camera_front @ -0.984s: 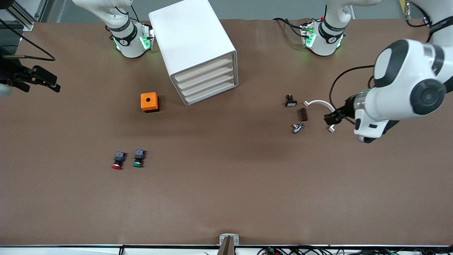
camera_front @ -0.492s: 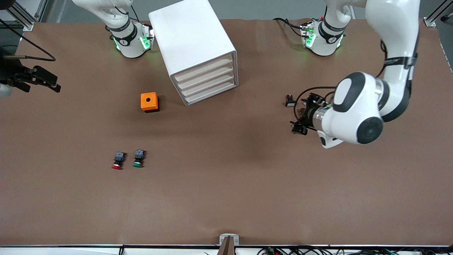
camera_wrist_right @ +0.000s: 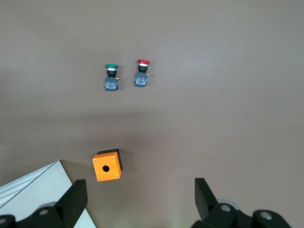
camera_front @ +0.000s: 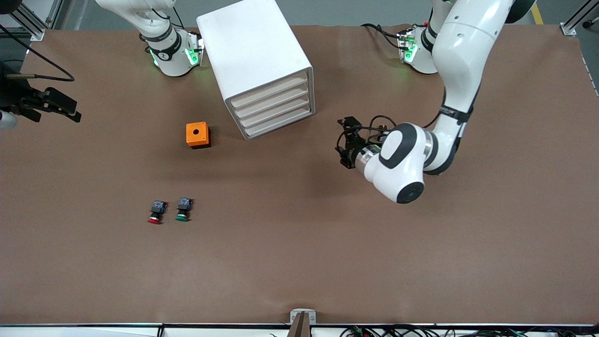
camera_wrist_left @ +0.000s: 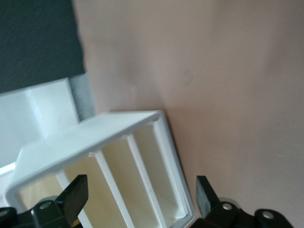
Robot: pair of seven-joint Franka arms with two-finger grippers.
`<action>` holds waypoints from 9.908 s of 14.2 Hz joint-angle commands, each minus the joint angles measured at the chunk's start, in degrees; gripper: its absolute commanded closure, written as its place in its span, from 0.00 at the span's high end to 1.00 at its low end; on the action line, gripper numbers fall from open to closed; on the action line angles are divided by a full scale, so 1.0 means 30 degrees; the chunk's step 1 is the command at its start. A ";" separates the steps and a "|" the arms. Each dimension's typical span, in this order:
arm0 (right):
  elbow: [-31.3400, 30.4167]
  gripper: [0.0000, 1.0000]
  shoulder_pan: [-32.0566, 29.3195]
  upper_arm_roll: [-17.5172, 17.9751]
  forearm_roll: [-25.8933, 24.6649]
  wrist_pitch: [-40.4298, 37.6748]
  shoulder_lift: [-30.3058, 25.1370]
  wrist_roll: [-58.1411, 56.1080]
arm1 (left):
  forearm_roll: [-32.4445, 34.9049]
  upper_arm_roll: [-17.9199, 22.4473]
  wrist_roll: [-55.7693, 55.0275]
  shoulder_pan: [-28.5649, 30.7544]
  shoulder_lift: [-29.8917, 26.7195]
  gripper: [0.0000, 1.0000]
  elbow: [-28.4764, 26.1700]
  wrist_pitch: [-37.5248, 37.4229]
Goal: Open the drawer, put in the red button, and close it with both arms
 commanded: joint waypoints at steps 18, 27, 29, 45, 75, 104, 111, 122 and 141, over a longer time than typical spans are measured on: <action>-0.0226 1.00 -0.0465 0.0238 0.0035 -0.0078 -0.0325 -0.0073 | -0.5737 0.0089 -0.4967 -0.5117 0.2541 0.26 0.0663 0.1794; 0.1148 1.00 -0.1079 0.0239 -0.0197 0.0329 0.3621 -0.0307 | -0.5561 0.1407 -0.4500 -0.3248 0.3037 0.00 0.2298 0.1825; 0.1823 1.00 -0.1371 0.0238 -0.1159 0.0741 0.4916 -0.2025 | -0.5561 0.1407 -0.4469 -0.2279 0.3098 0.00 0.2975 0.1854; -0.7520 1.00 0.0355 0.0326 -0.0082 2.0336 0.9925 0.4057 | -0.0240 0.3721 0.1938 0.0152 0.1137 1.00 0.4907 -0.0191; -0.5530 0.00 0.9250 0.0472 0.1089 1.0615 0.4011 2.3023 | 1.2515 0.2784 3.0418 0.1710 -0.9381 1.00 0.0023 0.1380; 0.2910 1.00 1.0532 0.0238 -0.0141 0.1393 0.6887 1.7409 | 1.2369 0.0616 2.4193 -0.3503 -0.2441 1.00 -0.2267 1.1727; 0.2792 1.00 0.3412 0.0238 -0.0346 -0.1099 0.4599 0.5215 | 1.2339 0.0500 1.7979 -0.6666 -0.2381 1.00 -0.2267 1.1581; 0.2939 1.00 0.0473 0.0297 -0.0230 -0.1489 0.4128 0.1802 | 1.2281 -0.3105 1.0301 -0.7927 -0.2001 1.00 -0.2472 1.1405; 0.3847 1.00 -0.1226 0.0209 -0.0434 -0.1572 0.4187 -0.1420 | 1.5035 -0.2870 2.3234 0.8032 -0.9584 1.00 -0.1652 0.4555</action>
